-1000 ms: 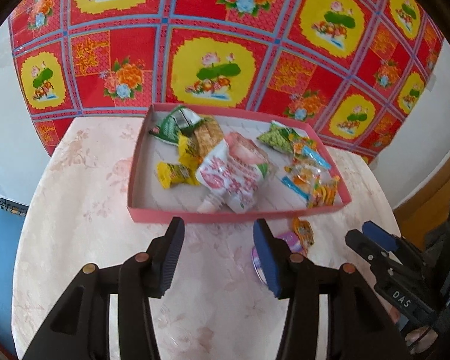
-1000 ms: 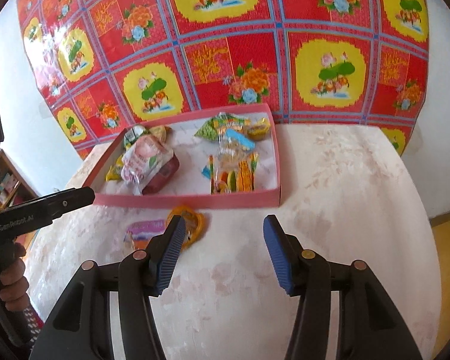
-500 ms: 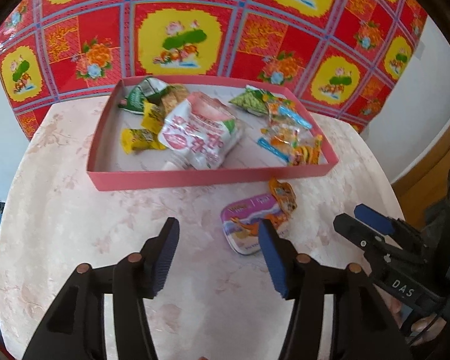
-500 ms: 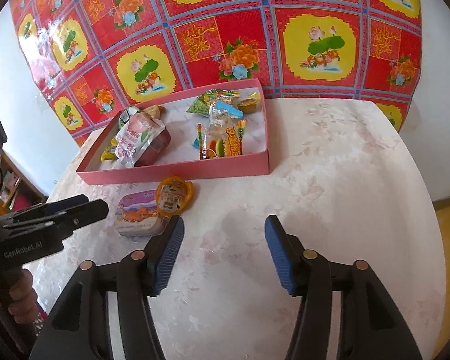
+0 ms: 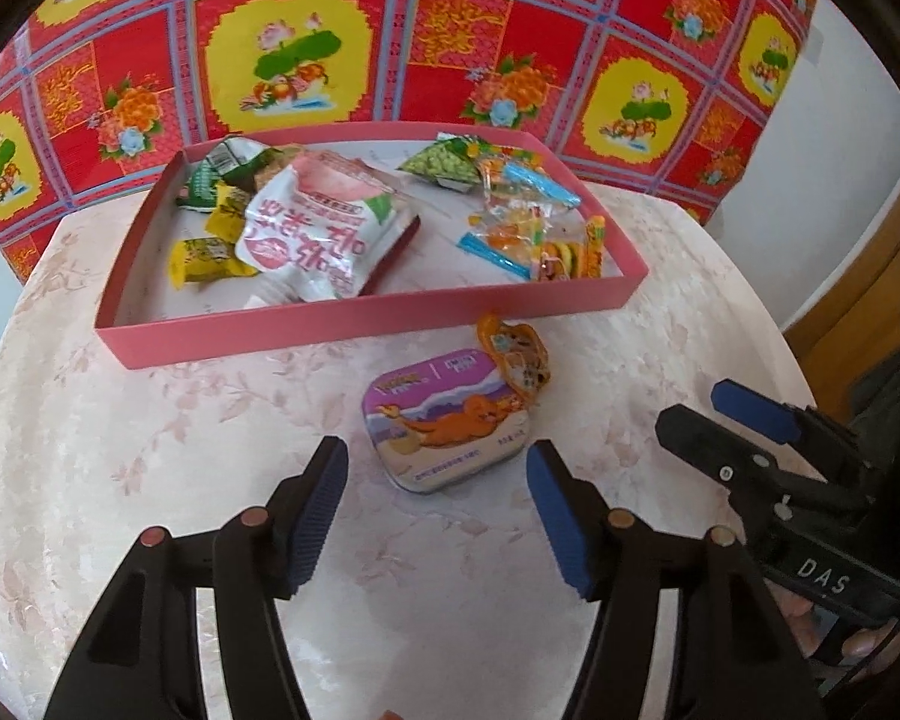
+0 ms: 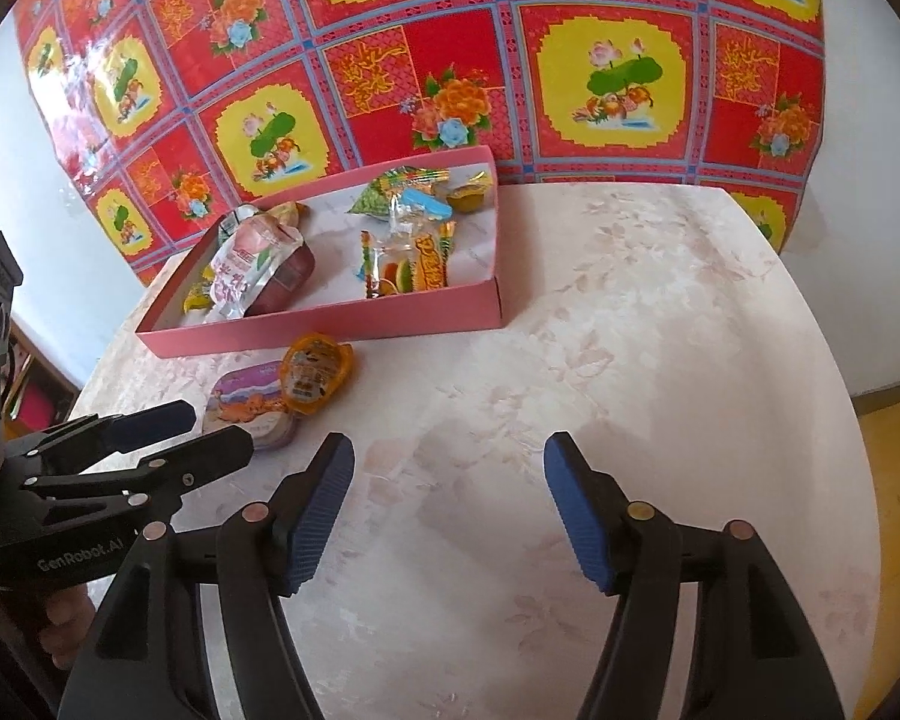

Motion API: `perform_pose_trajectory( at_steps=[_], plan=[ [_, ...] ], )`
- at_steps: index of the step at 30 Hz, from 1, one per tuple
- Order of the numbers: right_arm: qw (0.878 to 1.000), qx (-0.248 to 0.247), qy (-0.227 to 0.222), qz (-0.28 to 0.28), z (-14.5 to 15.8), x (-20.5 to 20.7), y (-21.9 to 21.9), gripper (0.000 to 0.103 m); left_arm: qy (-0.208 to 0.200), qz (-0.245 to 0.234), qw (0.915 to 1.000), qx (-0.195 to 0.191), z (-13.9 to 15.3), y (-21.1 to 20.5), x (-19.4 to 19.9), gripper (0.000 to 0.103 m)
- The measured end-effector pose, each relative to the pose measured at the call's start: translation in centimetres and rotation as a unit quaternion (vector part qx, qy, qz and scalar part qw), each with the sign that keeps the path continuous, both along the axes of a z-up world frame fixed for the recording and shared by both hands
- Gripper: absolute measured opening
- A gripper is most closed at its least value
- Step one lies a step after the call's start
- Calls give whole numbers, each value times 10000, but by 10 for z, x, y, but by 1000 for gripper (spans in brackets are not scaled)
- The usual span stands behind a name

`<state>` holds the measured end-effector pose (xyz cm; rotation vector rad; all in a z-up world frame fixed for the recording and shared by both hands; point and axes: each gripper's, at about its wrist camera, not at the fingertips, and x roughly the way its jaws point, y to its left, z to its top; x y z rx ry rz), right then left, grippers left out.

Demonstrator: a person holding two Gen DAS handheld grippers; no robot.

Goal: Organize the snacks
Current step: 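Withdraw both open tools toward the purple tin and orange jelly cup, then grasp the purple tin with the left tool while the right tool grasps the orange jelly cup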

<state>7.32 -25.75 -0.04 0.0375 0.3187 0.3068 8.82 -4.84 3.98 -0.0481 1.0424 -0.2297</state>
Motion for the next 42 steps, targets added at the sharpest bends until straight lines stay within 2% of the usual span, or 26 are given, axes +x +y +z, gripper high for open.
perform_pose_trajectory(
  at_steps=[6, 22, 32, 42],
  plan=[
    [10000, 44, 23, 15, -3, 2, -5, 67, 30, -39, 9999, 118, -9, -8, 5, 65],
    [10000, 4, 88, -45, -5, 9, -6, 68, -209, -88, 9983, 532, -16, -22, 18, 67],
    [9999, -53, 68, -90, -5, 9, -4, 68, -395, -94, 9976, 556, -16, -22, 21, 66],
    [9998, -29, 150, -111, -4, 9, 0, 68, -381, 89, 9986, 366, -9, -1, 15, 66]
  ],
)
